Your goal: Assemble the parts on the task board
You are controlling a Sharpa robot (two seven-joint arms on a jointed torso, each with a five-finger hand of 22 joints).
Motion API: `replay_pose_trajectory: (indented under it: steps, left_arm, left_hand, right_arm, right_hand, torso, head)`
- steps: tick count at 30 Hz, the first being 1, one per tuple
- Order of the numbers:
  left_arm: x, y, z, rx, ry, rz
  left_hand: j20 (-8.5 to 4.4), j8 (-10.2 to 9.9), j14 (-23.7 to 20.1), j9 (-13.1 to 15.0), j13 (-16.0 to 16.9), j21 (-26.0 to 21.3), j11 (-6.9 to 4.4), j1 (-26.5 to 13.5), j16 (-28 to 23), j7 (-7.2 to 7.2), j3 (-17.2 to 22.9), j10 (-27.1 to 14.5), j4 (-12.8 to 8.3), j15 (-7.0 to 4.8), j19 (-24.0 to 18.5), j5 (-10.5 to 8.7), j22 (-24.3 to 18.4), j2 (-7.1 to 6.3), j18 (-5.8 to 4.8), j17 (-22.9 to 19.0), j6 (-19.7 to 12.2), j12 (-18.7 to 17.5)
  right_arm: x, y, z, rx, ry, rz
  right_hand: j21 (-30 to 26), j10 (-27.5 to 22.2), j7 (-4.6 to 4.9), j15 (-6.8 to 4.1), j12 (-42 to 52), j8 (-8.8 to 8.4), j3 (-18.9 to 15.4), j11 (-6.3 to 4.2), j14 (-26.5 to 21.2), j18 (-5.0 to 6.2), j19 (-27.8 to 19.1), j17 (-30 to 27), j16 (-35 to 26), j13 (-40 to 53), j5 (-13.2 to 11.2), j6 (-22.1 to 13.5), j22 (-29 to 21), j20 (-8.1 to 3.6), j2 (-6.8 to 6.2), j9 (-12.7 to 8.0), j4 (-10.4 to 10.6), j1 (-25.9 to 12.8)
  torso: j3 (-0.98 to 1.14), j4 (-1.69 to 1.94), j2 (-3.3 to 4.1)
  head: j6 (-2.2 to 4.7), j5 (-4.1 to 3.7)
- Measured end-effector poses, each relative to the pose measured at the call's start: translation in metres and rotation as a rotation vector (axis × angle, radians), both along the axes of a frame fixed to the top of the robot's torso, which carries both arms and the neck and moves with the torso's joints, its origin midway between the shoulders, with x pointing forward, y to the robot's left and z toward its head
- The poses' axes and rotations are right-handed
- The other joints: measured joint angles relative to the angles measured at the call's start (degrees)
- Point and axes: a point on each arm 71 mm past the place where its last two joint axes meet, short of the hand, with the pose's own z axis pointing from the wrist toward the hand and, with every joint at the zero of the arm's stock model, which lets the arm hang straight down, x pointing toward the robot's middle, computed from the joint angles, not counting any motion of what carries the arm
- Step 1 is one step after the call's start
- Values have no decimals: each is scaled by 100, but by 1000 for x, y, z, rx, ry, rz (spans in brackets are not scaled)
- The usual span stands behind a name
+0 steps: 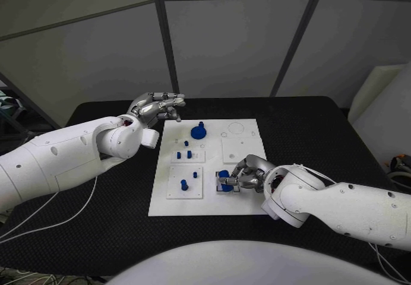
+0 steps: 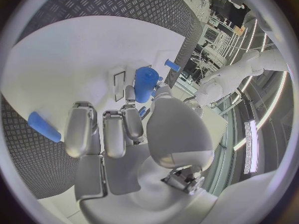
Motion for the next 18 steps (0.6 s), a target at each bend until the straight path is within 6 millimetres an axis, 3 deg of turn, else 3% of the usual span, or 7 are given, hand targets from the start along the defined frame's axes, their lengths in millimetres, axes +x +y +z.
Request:
replay_pose_trajectory:
  steps: [4, 6, 9, 14, 18]
  left_arm:
    - [0, 0, 0, 0, 0, 0]
    - [0, 0, 0, 0, 0, 0]
    - [0, 0, 0, 0, 1, 0]
    - [0, 0, 0, 0, 2, -1]
    - [0, 0, 0, 0, 2, -2]
  left_hand:
    - [0, 0, 0, 0, 0, 0, 0, 0, 0, 0, 0, 0, 0, 0, 0, 0, 0, 0, 1, 0, 0, 0]
    - [0, 0, 0, 0, -3, 0, 0, 0, 0, 0, 0, 0, 0, 0, 0, 0, 0, 0, 0, 0, 0, 0]
    - [0, 0, 0, 0, -5, 0, 0, 0, 0, 0, 0, 0, 0, 0, 0, 0, 0, 0, 0, 0, 0, 0]
    - [0, 0, 0, 0, -5, 0, 0, 0, 0, 0, 0, 0, 0, 0, 0, 0, 0, 0, 0, 0, 0, 0]
    - [0, 0, 0, 0, -5, 0, 0, 0, 0, 0, 0, 0, 0, 0, 0, 0, 0, 0, 1, 1, 0, 0]
  right_arm:
    - [1, 0, 0, -5, -2, 0]
    - [1, 0, -1, -8, -4, 0]
    - [1, 0, -1, -11, -7, 0]
    - [1, 2, 0, -11, -14, 4]
    - [0, 4, 1, -8, -25, 12]
  right_hand:
    - [0, -1, 32, 0, -23, 47, -69, -1, 0, -1, 0, 0, -14, -8, -273, -33, -7, 0, -26, 21, 6, -98]
    - [0, -21, 31, 0, -41, 82, -105, -21, 0, 0, 0, 0, -29, -12, -683, -74, -10, 0, -84, 41, 26, -219]
    - [0, -21, 40, 0, -45, 122, -105, -21, 0, 0, 0, 5, -29, -14, -1053, -106, -16, 0, -181, 67, 26, -373]
    - [0, -21, 28, 0, -64, 194, 44, -20, 0, 0, 0, 4, -29, -13, -1600, -159, -16, 0, -588, 99, 65, -783]
    - [0, -21, 28, 0, -66, 245, 117, -20, 0, 0, 0, 4, -29, -13, -1745, -159, -16, 0, -699, 124, 71, -1056]
  torso:
    - [0, -1, 0]
    - [0, -2, 1]
    - [0, -4, 2]
    - [0, -7, 1]
    - [0, -7, 1]
  head:
    - [-3, 8]
    - [-3, 8]
    - [-3, 9]
    - [-7, 15]
    - [-7, 18]
